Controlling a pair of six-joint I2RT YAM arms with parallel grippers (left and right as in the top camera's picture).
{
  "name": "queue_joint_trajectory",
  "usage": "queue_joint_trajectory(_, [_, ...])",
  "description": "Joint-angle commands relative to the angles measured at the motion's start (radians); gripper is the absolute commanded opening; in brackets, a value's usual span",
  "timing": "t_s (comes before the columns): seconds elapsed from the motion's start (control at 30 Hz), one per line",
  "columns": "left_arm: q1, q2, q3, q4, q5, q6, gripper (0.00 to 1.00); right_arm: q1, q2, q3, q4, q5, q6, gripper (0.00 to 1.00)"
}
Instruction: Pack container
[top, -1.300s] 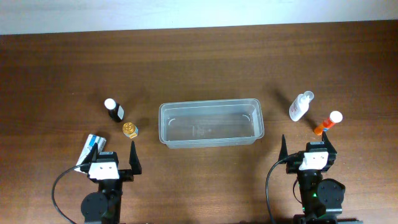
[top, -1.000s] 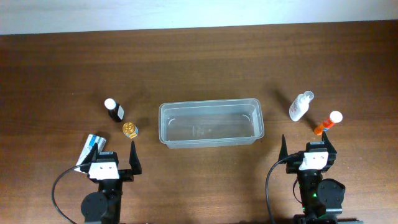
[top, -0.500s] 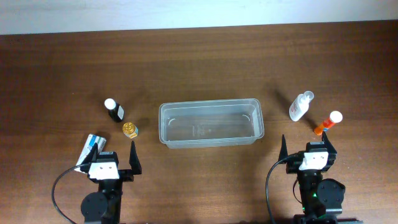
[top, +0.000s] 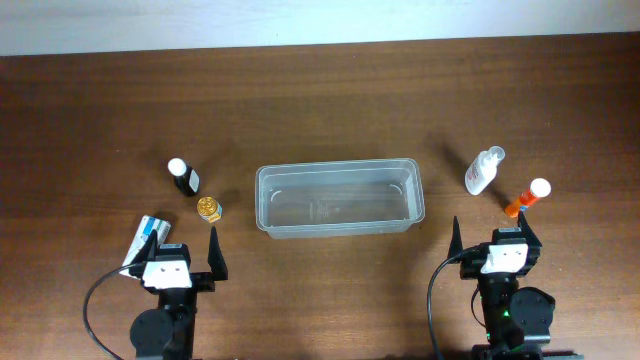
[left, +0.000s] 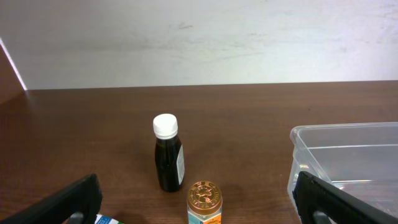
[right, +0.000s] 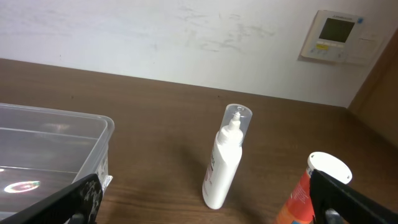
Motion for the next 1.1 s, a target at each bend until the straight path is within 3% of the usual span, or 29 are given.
queue_joint_trajectory(0.0, [-0.002,-0.003,-0.002,-0.005,0.010,0.016,0.99,0.005,-0.009,-0.005,-0.005,0.027,0.000,0.98])
queue_joint_trajectory(0.97, [-0.002,-0.003,-0.002,-0.004,0.011,0.016,0.99,0.005,-0.009,-0.005,-0.005,0.024,0.002,0.98])
queue_joint_trajectory(1.07, [-0.003,-0.003,-0.002,-0.004,0.012,0.015,0.99,0.005,-0.009,-0.005,-0.005,0.023,0.052,0.98])
